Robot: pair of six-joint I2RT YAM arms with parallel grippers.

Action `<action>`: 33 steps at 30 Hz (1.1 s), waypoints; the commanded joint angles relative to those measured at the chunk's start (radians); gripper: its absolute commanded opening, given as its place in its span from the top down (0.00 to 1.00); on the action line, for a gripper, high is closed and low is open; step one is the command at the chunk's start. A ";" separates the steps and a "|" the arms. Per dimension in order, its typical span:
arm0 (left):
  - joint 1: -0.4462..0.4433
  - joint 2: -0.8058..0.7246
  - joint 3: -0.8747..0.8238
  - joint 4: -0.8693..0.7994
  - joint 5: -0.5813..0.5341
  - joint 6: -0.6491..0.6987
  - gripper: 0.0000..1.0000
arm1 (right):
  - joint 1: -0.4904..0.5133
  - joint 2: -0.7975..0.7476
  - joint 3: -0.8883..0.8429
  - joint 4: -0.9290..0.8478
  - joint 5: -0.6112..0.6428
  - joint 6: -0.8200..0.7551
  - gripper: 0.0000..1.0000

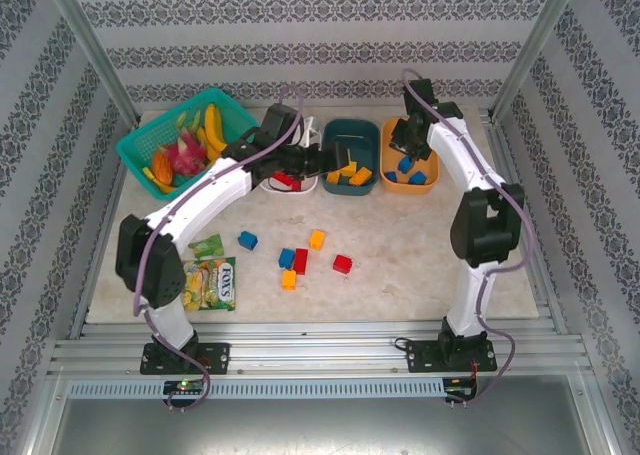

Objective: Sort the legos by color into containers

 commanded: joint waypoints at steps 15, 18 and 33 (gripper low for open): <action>-0.010 0.254 0.317 -0.011 0.017 0.000 0.13 | -0.118 0.458 0.429 -0.056 0.005 0.013 0.76; -0.011 0.245 0.308 -0.019 0.014 0.002 0.13 | -0.123 0.484 0.456 -0.071 0.015 0.022 0.74; -0.011 0.134 0.252 -0.070 -0.023 0.031 0.13 | -0.105 0.415 0.470 -0.114 0.030 0.039 0.44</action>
